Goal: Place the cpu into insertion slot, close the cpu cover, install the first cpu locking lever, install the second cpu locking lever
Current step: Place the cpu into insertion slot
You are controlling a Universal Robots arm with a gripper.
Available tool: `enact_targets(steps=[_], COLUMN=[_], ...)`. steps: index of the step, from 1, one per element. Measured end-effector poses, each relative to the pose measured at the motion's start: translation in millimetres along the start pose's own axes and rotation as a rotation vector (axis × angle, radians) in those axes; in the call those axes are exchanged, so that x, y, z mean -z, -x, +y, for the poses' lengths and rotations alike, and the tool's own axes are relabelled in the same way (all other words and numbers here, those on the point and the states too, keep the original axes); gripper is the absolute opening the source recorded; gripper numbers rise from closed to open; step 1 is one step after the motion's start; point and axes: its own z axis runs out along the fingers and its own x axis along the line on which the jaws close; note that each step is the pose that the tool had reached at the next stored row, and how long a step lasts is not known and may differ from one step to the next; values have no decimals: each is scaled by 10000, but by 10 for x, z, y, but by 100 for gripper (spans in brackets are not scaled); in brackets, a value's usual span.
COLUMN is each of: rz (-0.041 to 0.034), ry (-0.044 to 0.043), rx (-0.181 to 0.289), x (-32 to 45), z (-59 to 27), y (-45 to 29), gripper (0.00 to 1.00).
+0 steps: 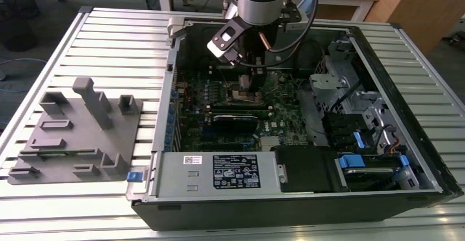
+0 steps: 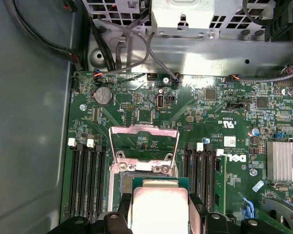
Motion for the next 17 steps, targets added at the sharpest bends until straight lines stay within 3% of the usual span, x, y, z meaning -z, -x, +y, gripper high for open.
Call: enact_targets(steps=[9, 17], rz=[3, -2], ry=[1, 0], rx=[0, -2], x=[-5, -60], z=[0, -17], y=[0, -6], gripper=[54, 54])
